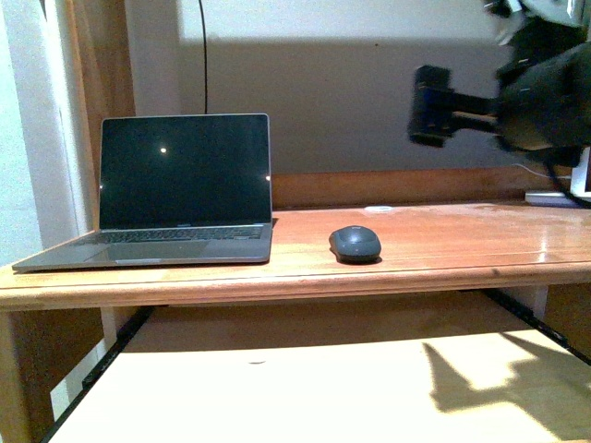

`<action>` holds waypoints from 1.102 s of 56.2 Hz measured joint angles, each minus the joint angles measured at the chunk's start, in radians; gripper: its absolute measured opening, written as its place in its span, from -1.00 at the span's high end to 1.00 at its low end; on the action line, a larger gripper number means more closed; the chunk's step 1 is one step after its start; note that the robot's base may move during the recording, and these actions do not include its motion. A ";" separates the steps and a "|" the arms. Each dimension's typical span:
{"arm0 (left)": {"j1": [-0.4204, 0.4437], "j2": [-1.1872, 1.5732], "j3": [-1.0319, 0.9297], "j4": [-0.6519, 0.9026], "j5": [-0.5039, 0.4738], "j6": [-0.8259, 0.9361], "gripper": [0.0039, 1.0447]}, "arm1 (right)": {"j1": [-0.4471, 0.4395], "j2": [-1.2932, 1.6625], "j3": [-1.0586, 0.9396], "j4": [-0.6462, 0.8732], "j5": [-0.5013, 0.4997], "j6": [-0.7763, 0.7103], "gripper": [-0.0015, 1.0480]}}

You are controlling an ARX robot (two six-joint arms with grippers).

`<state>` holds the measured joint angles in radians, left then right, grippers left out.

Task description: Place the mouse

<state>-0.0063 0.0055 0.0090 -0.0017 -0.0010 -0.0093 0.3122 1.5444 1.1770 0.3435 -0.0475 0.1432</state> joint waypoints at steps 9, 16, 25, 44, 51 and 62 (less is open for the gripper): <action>0.000 0.000 0.000 0.000 0.000 0.000 -0.86 | -0.129 -0.217 -0.314 0.087 -0.317 0.011 -0.86; 0.000 0.000 0.000 0.000 0.000 0.000 -0.86 | -0.227 -0.351 -0.520 0.133 -0.536 -0.013 -0.86; 0.000 0.000 0.000 0.000 0.000 0.000 -0.86 | -0.355 -0.443 -0.745 0.143 -0.776 -0.124 -0.86; 0.000 0.000 0.000 0.000 0.000 0.000 -0.86 | -0.344 -0.368 -0.926 0.151 -0.782 -0.365 -0.86; 0.000 0.000 0.000 0.000 0.000 0.000 -0.86 | -0.237 -0.266 -0.917 0.297 -0.671 -0.344 -0.86; 0.000 0.000 0.000 0.000 0.000 0.000 -0.86 | -0.115 -0.099 -0.858 0.448 -0.523 -0.268 -0.86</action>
<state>-0.0063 0.0055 0.0090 -0.0017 -0.0013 -0.0093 0.1974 1.4452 0.3195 0.7918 -0.5709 -0.1249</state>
